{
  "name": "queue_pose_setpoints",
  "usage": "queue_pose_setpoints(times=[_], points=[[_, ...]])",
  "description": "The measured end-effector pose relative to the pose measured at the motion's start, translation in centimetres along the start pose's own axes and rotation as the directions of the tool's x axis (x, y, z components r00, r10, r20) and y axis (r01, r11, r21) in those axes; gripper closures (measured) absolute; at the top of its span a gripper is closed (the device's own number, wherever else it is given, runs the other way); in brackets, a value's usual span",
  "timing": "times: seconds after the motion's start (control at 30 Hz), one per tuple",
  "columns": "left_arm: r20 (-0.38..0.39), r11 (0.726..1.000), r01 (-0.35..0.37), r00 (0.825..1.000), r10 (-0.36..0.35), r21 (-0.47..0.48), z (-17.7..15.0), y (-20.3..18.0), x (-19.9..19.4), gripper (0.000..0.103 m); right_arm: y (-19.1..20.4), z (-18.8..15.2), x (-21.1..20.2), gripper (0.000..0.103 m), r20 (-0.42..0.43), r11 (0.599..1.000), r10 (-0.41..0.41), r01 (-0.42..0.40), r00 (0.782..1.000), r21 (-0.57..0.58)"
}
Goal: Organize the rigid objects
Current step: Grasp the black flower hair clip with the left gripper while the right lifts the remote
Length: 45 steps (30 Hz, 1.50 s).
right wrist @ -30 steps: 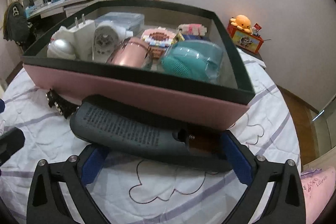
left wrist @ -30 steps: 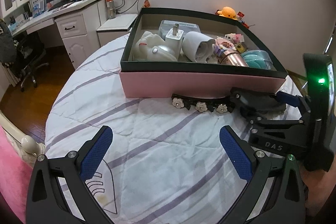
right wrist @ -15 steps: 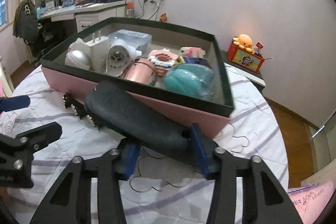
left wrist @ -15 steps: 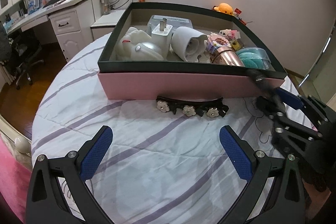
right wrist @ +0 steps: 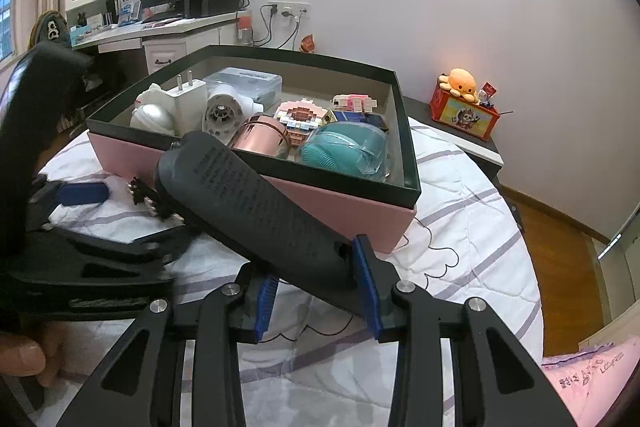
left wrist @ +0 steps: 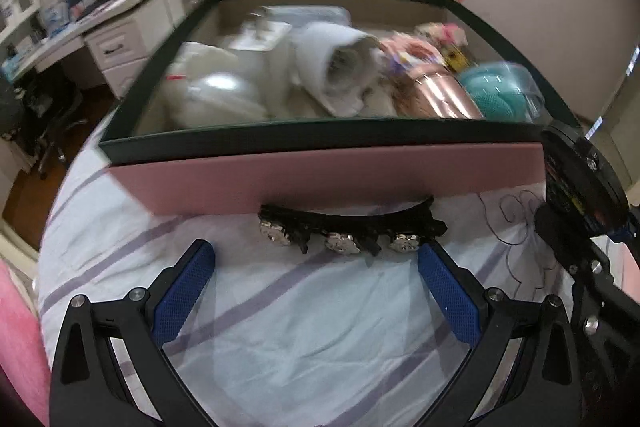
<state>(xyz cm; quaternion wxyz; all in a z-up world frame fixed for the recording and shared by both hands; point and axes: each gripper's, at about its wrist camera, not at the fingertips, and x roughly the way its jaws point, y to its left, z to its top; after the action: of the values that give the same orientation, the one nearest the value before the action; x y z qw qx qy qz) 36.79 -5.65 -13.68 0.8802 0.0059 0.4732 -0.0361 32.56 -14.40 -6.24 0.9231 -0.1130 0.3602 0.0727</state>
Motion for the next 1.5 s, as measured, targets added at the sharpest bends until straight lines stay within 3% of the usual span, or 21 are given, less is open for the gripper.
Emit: queue_pose_setpoints(times=[0.13,0.73,0.83,0.93,1.0,1.07,1.2,1.33,1.5], points=[[0.01,0.999,-0.019,1.0,0.019,0.026,0.0,-1.0,0.1,0.0,0.1,-0.1,0.1,0.066,0.004,1.0,-0.006,0.006,1.0,-0.004],[0.01,0.995,0.098,0.995,-0.098,-0.019,-0.3,0.3,-0.7,0.0,-0.7,-0.2,-0.3,0.066,0.005,1.0,0.012,-0.012,1.0,0.025],[0.012,0.997,0.076,0.997,-0.076,0.004,0.0,-0.6,-0.2,0.0,-0.7,-0.2,-0.3,0.066,0.005,0.999,0.01,-0.01,1.0,0.031],[0.007,0.997,-0.001,1.0,0.0,0.08,0.1,-2.3,0.7,0.0,-0.7,-0.2,-0.3,0.066,0.004,0.999,0.007,-0.008,1.0,0.034],[0.014,0.998,0.0,1.0,-0.001,0.07,0.3,-2.3,0.6,0.0,-0.7,-0.3,-0.3,0.066,0.003,0.999,0.006,-0.006,1.0,0.034],[0.018,0.999,0.022,1.0,-0.023,0.045,0.3,-1.7,0.5,0.002,-0.7,-0.3,-0.3,0.066,0.0,0.999,0.005,-0.005,1.0,0.032],[0.045,0.998,0.058,0.997,-0.06,0.032,0.1,-1.0,-0.4,0.014,-0.6,-0.2,-0.2,0.066,-0.001,0.999,0.0,0.0,1.0,0.033],[0.055,0.995,0.096,0.994,-0.097,0.006,-0.1,-0.1,-1.1,0.015,-0.6,-0.1,-0.7,0.067,-0.003,0.999,-0.002,0.002,1.0,0.037],[0.083,0.996,0.087,0.993,-0.087,-0.005,-1.1,1.1,-3.1,0.015,-0.6,-0.1,-1.7,0.071,0.007,0.999,-0.005,0.004,1.0,0.043]])
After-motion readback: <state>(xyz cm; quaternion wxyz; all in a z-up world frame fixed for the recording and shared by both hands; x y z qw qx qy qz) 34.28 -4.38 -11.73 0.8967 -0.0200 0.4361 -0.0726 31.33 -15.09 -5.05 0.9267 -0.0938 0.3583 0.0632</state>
